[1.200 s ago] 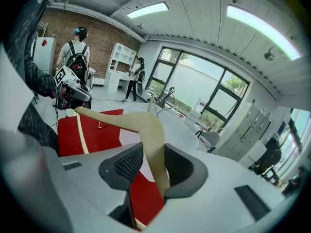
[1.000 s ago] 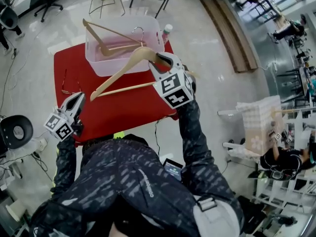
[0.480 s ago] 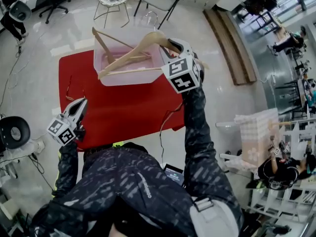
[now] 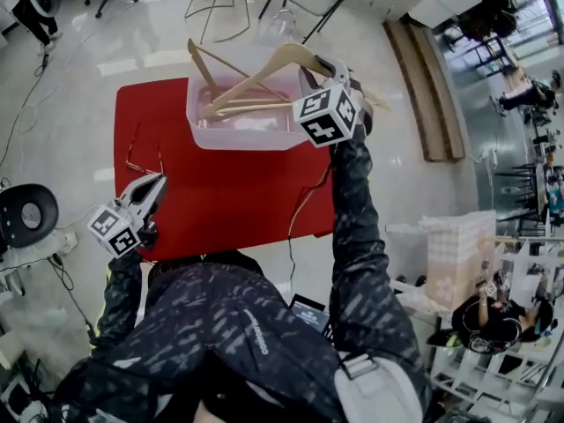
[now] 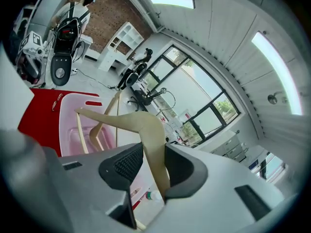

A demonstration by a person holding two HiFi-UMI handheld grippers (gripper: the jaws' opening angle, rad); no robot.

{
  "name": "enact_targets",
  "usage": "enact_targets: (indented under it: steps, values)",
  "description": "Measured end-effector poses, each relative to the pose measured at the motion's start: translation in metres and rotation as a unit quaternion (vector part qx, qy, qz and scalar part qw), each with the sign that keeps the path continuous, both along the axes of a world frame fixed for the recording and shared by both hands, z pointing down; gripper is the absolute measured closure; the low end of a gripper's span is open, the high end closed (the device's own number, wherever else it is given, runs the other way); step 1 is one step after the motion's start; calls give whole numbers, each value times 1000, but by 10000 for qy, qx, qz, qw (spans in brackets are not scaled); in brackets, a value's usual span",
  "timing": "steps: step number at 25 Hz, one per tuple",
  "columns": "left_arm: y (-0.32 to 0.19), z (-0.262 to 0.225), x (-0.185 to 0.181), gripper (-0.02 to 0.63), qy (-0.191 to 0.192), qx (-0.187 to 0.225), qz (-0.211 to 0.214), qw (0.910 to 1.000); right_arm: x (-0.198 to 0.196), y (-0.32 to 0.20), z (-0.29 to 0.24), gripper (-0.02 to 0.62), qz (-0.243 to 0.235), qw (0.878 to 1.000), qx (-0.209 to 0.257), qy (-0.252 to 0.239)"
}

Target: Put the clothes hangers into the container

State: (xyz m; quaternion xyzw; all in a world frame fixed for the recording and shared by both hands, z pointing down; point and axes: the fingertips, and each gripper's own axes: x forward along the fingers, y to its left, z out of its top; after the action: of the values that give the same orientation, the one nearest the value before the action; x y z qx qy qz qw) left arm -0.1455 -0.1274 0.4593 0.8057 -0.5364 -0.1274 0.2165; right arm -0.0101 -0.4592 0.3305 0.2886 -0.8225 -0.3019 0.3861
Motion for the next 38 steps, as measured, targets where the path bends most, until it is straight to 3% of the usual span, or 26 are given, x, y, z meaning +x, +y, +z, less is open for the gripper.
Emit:
enact_targets:
  steps: [17, 26, 27, 29, 35, 38]
  values:
    - [-3, 28, -20, 595, 291, -226, 9, 9993, -67, 15, 95, 448, -585, 9934, -244, 961]
    - [-6, 16, -7, 595, 369, -179, 58, 9991, -69, 15, 110, 448, -619, 9894, -413, 1245]
    - [-6, 17, -8, 595, 373, -179, 61, 9991, -72, 16, 111, 449, -612, 9898, -407, 1221]
    - [-6, 17, -10, 595, 395, -168, 71, 9991, -80, 14, 105, 539, -547, 9928, -276, 1033]
    - [1, 24, -6, 595, 425, -166, 106, 9989, -83, 17, 99, 540, -388, 9959, -412, 710]
    - [2, 22, -9, 595, 412, -145, 107, 9990, -84, 33, 89, 541, -378, 9965, -733, 163]
